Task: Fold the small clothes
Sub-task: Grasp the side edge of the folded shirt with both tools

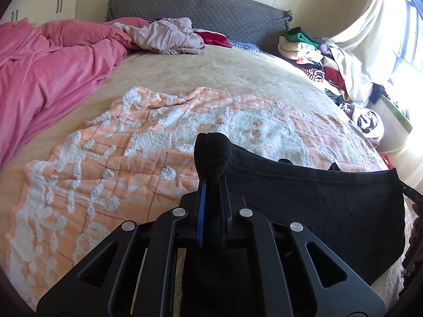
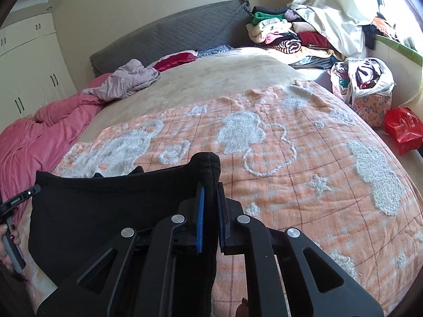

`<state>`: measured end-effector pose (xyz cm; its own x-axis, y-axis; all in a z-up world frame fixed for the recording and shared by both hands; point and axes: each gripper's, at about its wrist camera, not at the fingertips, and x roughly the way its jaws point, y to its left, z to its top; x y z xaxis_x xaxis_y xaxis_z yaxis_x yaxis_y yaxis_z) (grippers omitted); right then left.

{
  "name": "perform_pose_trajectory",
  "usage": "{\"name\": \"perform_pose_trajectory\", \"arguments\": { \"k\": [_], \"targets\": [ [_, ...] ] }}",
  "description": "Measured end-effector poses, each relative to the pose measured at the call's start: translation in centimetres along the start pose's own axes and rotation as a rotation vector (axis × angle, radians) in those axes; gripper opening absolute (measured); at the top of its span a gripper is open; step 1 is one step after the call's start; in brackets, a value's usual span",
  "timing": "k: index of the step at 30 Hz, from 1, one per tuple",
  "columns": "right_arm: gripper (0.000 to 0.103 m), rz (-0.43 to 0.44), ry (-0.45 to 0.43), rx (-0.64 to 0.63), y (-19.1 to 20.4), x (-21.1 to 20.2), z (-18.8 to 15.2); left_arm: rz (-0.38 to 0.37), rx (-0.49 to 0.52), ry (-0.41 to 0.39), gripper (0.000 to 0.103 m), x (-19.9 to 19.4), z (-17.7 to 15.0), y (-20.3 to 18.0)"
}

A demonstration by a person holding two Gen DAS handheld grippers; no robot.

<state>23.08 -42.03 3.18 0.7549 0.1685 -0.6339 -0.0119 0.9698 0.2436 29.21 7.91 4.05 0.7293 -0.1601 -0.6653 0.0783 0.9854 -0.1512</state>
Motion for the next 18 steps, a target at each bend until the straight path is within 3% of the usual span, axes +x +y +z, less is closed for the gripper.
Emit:
{"name": "perform_pose_trajectory", "arguments": {
  "k": [9,18],
  "targets": [
    [0.008,-0.041,0.018,-0.025,0.0,1.0,-0.7,0.049,0.027,0.039,0.003,2.2,-0.9,-0.2],
    [0.008,-0.088,0.097,-0.012,-0.4,3.0,-1.8,0.053,0.020,0.083,0.004,3.7,-1.8,0.1]
  ]
}}
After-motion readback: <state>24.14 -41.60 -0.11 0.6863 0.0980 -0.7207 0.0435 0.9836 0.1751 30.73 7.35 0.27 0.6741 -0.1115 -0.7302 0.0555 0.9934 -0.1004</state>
